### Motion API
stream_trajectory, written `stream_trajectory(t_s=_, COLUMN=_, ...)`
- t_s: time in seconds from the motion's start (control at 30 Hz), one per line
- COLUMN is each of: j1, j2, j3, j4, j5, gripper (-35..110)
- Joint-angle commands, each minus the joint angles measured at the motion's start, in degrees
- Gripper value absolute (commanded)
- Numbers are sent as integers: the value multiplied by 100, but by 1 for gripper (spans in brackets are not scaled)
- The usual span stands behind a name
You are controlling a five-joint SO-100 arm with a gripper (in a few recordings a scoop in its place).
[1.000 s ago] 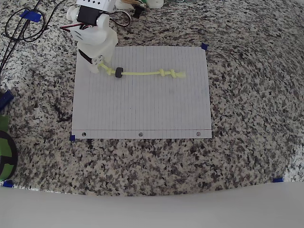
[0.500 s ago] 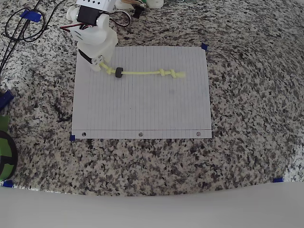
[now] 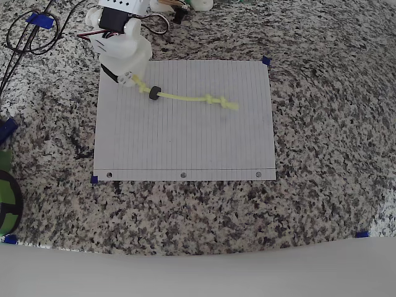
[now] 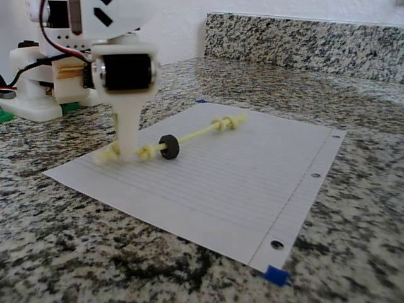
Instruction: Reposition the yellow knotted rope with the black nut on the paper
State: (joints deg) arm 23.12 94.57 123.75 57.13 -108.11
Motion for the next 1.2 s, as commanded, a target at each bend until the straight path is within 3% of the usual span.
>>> stream_trajectory(t_s=0.0, j1=237, j2=536, j3=-62, j4=-44, j5=70, gripper=0)
stream_trajectory(t_s=0.3, j1=483, j2=1802, j3=-62, j4=-545, j5=1433, gripper=0)
stream_trajectory(t_s=0.67, j1=896, j2=2452, j3=-62, j4=-1213, j5=5142, gripper=0)
stream_trajectory(t_s=0.83, j1=1318, j2=2856, j3=-70, j4=-1978, j5=5748, gripper=0)
stream_trajectory(t_s=1.17, j1=1837, j2=3305, j3=-70, j4=-2760, j5=8903, gripper=0)
